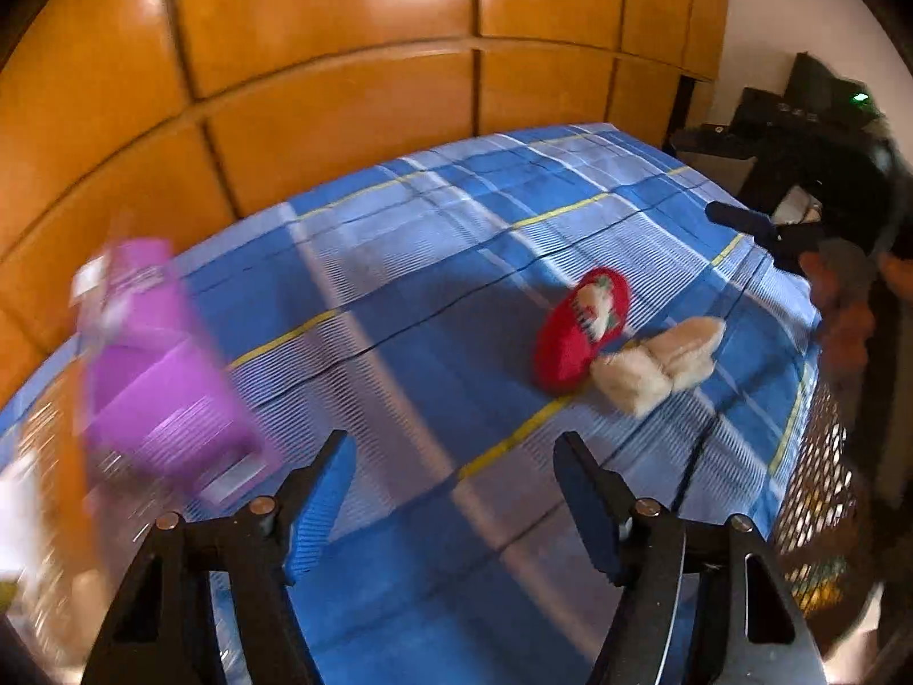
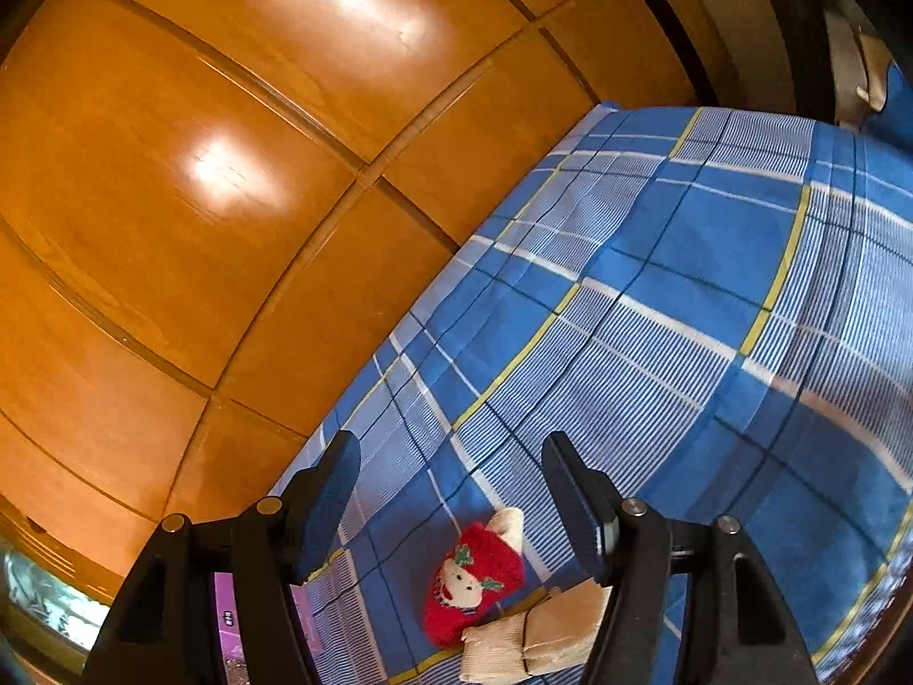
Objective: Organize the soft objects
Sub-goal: 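Grasp the red Santa sock with the left gripper while the right gripper grasps the cream mesh scrubber, then lift the red sock and the mesh scrubber off the bed with both grippers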
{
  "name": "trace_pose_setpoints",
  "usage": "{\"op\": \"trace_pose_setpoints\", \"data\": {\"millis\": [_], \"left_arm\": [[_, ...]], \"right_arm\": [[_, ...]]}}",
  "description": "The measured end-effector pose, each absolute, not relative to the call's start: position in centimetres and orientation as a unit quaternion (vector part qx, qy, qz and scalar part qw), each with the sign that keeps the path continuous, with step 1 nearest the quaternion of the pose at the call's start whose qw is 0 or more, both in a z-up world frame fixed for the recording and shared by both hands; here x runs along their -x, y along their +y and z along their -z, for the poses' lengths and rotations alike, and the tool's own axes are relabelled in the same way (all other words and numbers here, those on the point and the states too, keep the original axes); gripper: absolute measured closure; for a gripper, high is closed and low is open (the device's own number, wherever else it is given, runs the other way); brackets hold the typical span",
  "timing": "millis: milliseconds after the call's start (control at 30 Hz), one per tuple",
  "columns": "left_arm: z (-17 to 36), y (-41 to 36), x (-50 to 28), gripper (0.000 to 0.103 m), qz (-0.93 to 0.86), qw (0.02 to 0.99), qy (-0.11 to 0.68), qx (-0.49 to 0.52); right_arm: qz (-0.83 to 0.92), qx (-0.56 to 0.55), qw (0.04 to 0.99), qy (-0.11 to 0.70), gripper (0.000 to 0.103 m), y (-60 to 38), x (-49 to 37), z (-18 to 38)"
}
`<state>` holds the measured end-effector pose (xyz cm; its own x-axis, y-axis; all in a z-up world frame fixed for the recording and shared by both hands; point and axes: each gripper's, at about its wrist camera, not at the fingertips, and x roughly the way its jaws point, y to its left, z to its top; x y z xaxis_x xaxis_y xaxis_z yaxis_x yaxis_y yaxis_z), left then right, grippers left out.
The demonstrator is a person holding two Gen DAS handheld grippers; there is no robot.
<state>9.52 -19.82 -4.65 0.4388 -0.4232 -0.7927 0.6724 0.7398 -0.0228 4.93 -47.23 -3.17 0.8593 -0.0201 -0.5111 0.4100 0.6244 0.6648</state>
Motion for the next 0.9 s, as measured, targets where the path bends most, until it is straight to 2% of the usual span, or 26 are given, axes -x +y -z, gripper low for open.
{"op": "trace_pose_setpoints", "data": {"millis": [367,500,567,633,700,900], "left_arm": [[6.9,-31.3,-13.5,0.032,0.419,0.780,0.422,-0.194],[9.0,-34.0,-14.8,0.033,0.417,0.765,0.450,-0.194],[10.1,-34.4,-15.6,0.054,0.417,0.752,0.481,-0.172],[10.4,-34.1,-16.1,0.071,0.422,0.750,0.492,-0.136],[10.0,-33.2,-15.8,0.078,0.422,0.754,0.490,-0.116],[9.0,-26.4,-14.3,0.079,0.372,0.787,0.486,-0.077]], "right_arm": [[0.098,-0.449,0.861,0.219,0.035,-47.9,-4.3,3.6],[0.085,-0.452,0.859,0.223,0.035,-47.8,-4.6,3.8],[0.083,-0.453,0.858,0.226,0.035,-47.8,-4.6,3.8],[0.079,-0.452,0.859,0.229,0.035,-47.6,-4.8,3.9],[0.078,-0.449,0.858,0.235,0.035,-47.4,-5.0,4.0],[0.066,-0.437,0.857,0.267,0.035,-46.6,-6.2,4.3]]}}
